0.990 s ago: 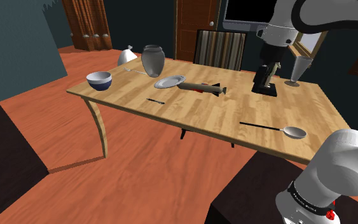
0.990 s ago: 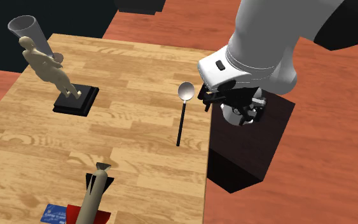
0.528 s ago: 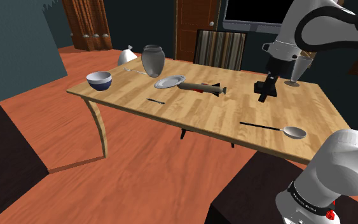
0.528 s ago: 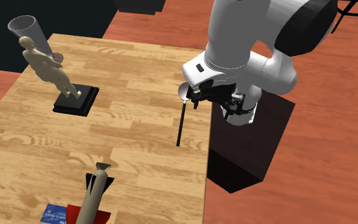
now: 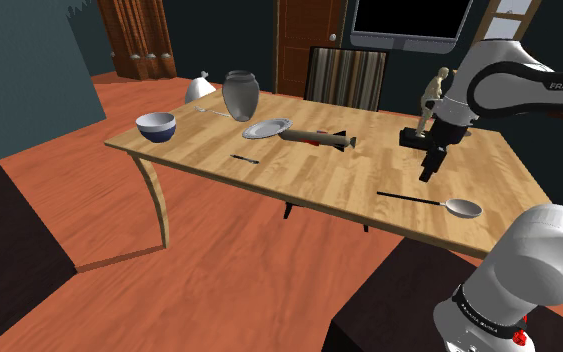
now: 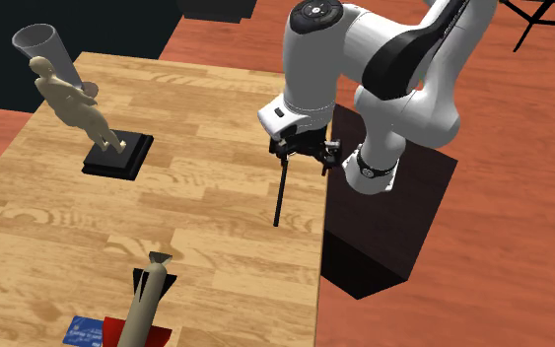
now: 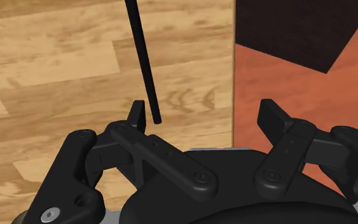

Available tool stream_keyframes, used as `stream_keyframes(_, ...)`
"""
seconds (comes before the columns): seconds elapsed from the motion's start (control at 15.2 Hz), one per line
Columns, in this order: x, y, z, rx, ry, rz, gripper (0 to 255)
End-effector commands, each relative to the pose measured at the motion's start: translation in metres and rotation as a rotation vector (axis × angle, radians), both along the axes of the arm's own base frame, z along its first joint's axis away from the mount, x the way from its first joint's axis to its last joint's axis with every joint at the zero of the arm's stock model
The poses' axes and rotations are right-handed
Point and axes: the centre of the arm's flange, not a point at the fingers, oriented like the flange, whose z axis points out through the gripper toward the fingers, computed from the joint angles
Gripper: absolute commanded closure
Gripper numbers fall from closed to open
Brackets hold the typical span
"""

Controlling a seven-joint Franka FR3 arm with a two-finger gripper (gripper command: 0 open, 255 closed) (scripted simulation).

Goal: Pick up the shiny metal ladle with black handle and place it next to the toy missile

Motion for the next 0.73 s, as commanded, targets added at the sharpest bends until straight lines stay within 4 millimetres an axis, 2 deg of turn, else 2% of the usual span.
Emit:
stream_keyframes(0.0,-0.007,-0.017,-0.021,0.010,-0.005,0.029,0)
stream_keyframes(0.46,-0.023,-0.078,-0.095,0.047,-0.018,0.119,0)
stream_keyframes(0.66,-0.023,-0.077,-0.106,0.047,-0.018,0.120,0)
